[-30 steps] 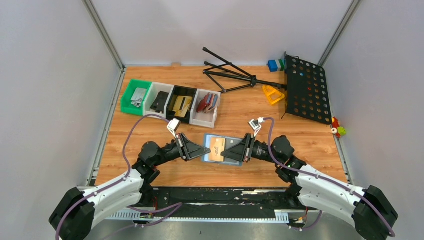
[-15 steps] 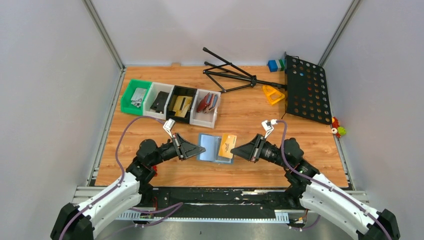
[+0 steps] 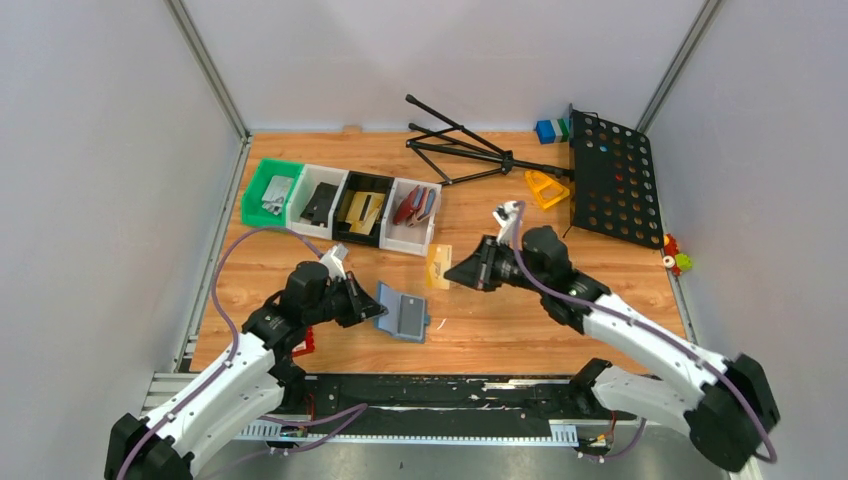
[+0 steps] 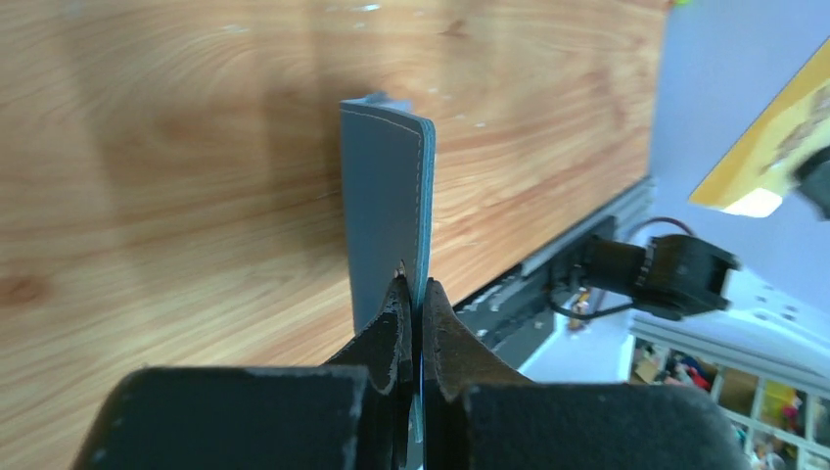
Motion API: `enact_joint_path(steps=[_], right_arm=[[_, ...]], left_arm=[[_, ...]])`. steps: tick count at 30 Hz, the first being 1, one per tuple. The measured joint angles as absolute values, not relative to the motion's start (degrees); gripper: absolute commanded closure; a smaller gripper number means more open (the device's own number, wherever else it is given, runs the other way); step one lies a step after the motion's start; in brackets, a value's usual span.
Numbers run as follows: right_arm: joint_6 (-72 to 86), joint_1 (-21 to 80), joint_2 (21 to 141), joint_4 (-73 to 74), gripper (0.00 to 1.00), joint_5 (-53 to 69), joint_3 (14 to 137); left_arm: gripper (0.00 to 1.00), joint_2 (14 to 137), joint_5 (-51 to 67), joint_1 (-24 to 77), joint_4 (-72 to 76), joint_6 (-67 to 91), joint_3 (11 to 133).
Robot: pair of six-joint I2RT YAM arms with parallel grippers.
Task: Take the credit cards out of the card holder
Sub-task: Place the credit card in the storage box.
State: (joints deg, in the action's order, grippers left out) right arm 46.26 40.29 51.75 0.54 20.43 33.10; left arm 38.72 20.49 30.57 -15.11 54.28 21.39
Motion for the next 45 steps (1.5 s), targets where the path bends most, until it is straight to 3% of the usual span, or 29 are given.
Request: enact_joint_path(steps=[15,25,27,28,31,33,40,45], right_arm=[[42.0,43.4,96.3,-8.9,1.0,19.2,67.0],[41.2,44.2,115.5,-9.1,0.98,14.7,83.7],[40.3,44.2,118.6,-8.8,0.91,13.3,87.6],[39.9,44.2,119.8,-8.7,0.82,12.6,89.1],[38.7,44.2,123.6,-8.4,0.38,11.2,94.3],[37.5,44.2,124.9,-8.5,0.2,11.2,96.0],[31.3,44.1,122.8,-10.6,0.01,10.5,90.5],[22.5,44.1,114.8,-14.2,0.0,5.7,78.0]], left_arm=[[1.0,34.1,11.2,30.6,-25.9,50.4,19.6],[1.0,33.3,8.1,30.6,-29.0,48.1,19.6],[1.0,33.5,8.0,30.6,-29.0,48.0,19.6],[1.0,33.5,8.0,30.6,-29.0,47.9,19.6],[1.0,33.6,8.0,30.6,-29.0,47.7,19.6],[1.0,33.7,8.0,30.6,-29.0,47.6,19.6],[1.0,33.5,8.0,30.6,-29.0,47.4,19.6],[1.0,33.1,8.1,30.6,-29.0,47.4,19.6]])
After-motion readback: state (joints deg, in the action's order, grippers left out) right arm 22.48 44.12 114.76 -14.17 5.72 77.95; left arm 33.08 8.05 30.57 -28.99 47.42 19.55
